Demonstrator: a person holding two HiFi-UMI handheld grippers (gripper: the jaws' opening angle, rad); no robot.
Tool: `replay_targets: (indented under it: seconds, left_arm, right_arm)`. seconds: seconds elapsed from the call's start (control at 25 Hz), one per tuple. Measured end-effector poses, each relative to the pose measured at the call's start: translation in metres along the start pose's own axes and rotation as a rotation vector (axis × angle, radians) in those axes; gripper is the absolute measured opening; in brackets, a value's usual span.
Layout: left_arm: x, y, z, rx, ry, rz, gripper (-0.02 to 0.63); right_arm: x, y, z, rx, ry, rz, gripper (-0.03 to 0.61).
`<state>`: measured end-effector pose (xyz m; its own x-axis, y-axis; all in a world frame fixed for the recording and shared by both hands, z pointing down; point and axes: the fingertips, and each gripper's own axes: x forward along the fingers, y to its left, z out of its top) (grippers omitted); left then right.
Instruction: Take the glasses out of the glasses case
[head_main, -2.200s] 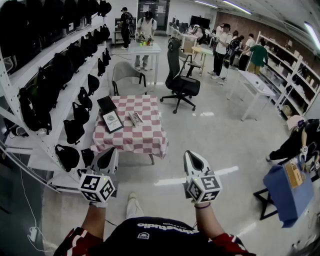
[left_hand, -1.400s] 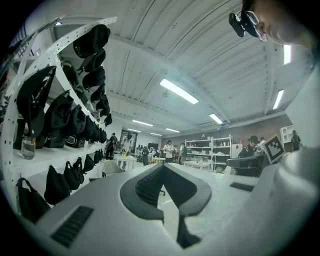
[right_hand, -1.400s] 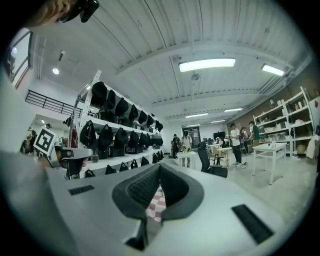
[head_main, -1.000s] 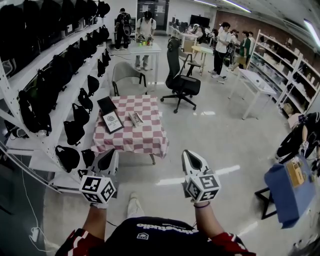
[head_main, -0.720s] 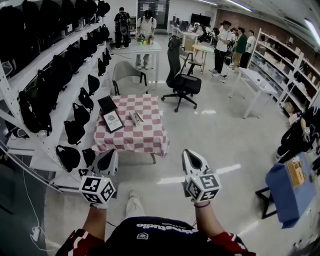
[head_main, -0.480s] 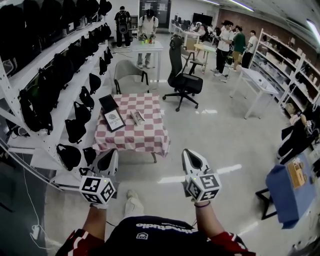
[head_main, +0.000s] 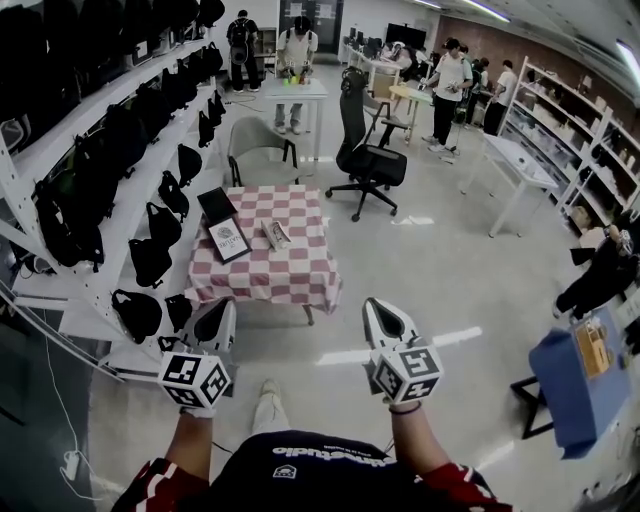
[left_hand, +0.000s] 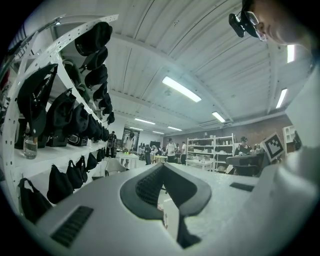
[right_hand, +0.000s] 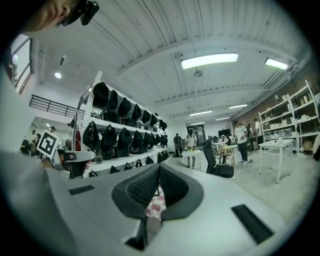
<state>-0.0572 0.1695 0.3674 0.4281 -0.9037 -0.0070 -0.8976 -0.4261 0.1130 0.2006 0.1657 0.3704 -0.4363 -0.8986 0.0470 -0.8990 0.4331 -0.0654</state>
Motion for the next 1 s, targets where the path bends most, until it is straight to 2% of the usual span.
replay_targets:
  seconds: [0.48, 1.0]
  left_arm:
    - [0.039, 0.026, -0.002, -0.027, -0.001, -0.016, 0.006]
    - [0.094, 0.073, 0.002, -0.045, -0.003, -0.012, 0.006]
  right_arm:
    - [0.037, -0.013, 0.002, -0.013, 0.026, -0.016, 0.002]
    - [0.111, -0.025, 0.008, -0.025, 0.045, -0.011, 0.002]
